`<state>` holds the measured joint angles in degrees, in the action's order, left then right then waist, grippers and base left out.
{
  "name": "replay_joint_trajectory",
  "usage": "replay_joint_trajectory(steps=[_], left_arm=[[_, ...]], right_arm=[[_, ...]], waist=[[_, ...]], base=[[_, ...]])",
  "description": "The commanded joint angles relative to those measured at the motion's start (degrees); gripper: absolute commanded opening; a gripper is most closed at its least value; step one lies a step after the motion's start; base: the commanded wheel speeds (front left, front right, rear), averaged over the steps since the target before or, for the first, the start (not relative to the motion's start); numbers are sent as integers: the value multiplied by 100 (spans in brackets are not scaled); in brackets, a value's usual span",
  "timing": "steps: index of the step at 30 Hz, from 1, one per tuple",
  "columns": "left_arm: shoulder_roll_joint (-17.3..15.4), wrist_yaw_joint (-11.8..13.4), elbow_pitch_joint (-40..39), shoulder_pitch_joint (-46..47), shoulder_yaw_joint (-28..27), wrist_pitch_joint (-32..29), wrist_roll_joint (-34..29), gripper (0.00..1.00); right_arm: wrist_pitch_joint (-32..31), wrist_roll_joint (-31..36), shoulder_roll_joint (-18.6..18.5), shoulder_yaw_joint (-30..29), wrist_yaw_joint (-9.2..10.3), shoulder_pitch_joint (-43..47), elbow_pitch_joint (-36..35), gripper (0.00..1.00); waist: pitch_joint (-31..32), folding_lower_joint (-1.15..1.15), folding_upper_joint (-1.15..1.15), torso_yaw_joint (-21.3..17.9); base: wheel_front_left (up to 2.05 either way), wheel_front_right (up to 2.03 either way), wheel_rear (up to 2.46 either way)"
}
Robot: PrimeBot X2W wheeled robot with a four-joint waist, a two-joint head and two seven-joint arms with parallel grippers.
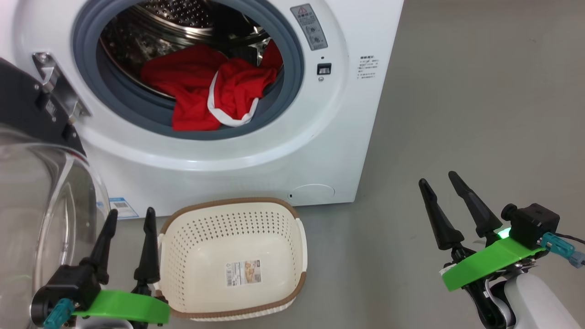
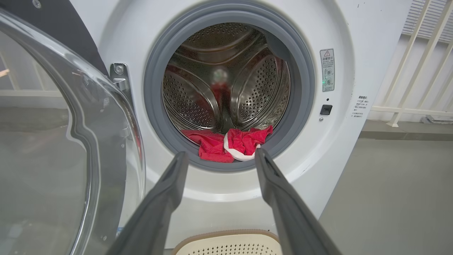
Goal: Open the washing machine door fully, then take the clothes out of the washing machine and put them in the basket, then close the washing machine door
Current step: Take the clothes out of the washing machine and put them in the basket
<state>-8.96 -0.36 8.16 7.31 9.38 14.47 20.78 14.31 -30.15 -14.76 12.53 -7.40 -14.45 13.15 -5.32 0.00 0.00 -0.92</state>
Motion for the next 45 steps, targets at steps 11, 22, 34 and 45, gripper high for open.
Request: replay_joint_trajectory(steps=[11,22,34,45], left_arm=[[-93,-50,-87,159,-227,52,-54,100],[-104,-29,-78,172,-202,52,-64,100],[-122,8,-101,162,-169,52,-51,100],[-133,30,-53,242,-125,33,-14,100]], right_arm=[[69,43,-40,91,-9,-172,-143,100],[69,46,-29,89,-9,-175,-157,100],[69,55,-25,76,-9,-169,-172,100],[69,69,-20,46,-9,-189,-192,100]], waist=[[-32,0,0,-4],[-64,0,0,-2],[-101,0,0,1],[-180,0,0,-5]], base=[[63,-63,0],[0,0,0],[0,0,0],[0,0,0]])
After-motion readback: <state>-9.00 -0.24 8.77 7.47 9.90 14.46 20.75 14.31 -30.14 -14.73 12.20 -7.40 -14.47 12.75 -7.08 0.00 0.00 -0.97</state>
